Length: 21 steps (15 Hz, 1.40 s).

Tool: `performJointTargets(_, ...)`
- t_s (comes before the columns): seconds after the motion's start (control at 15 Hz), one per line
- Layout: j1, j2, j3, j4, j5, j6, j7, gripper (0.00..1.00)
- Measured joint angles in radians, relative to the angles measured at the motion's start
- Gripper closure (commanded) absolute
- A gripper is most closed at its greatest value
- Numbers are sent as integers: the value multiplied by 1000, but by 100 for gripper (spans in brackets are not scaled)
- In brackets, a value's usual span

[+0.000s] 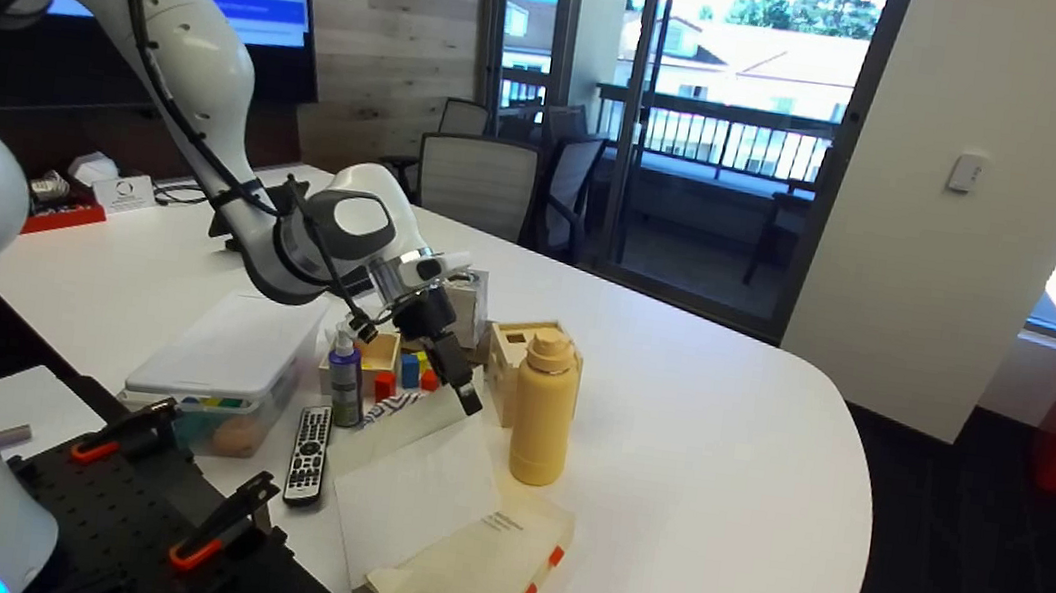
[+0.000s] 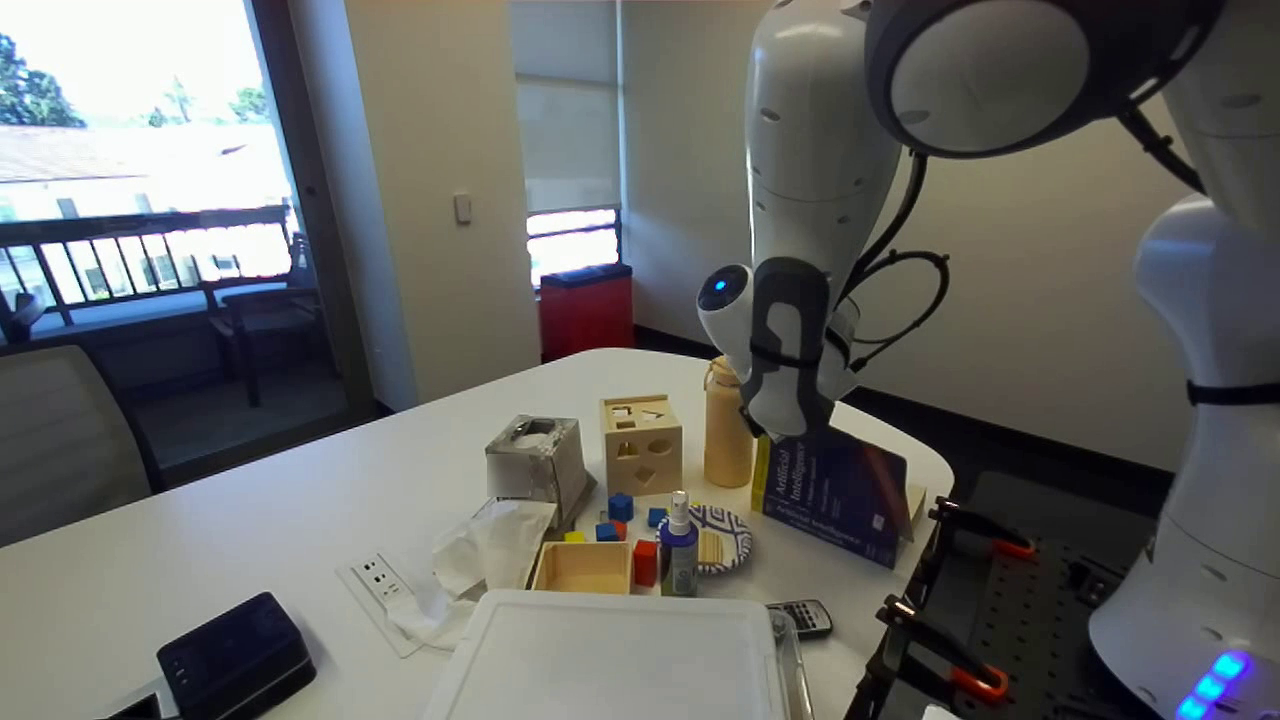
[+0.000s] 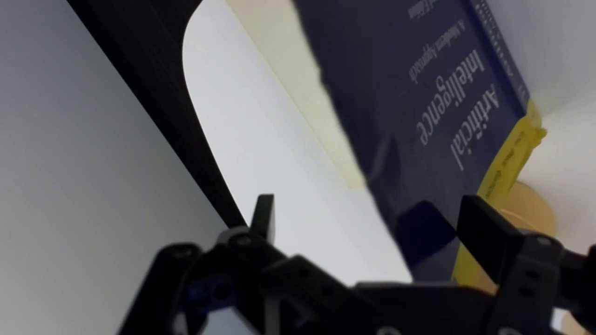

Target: Close the book and put the yellow block on the bowl

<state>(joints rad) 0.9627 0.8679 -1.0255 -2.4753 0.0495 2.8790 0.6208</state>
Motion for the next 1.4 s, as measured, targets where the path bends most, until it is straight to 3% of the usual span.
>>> performJointTargets(0.33,-20,0,-75,-36,65,-13,0,0)
performJointTargets(0.8,-106,-26,-52,-33,91,-28,-4,0)
performJointTargets(1.0,-107,-112,5,-26,91,-48,-8,0)
performJointTargets(1.2,-119,-210,103,1,91,-68,-7,0)
performJointTargets(1.4,-231,-283,282,60,96,-70,-7,0)
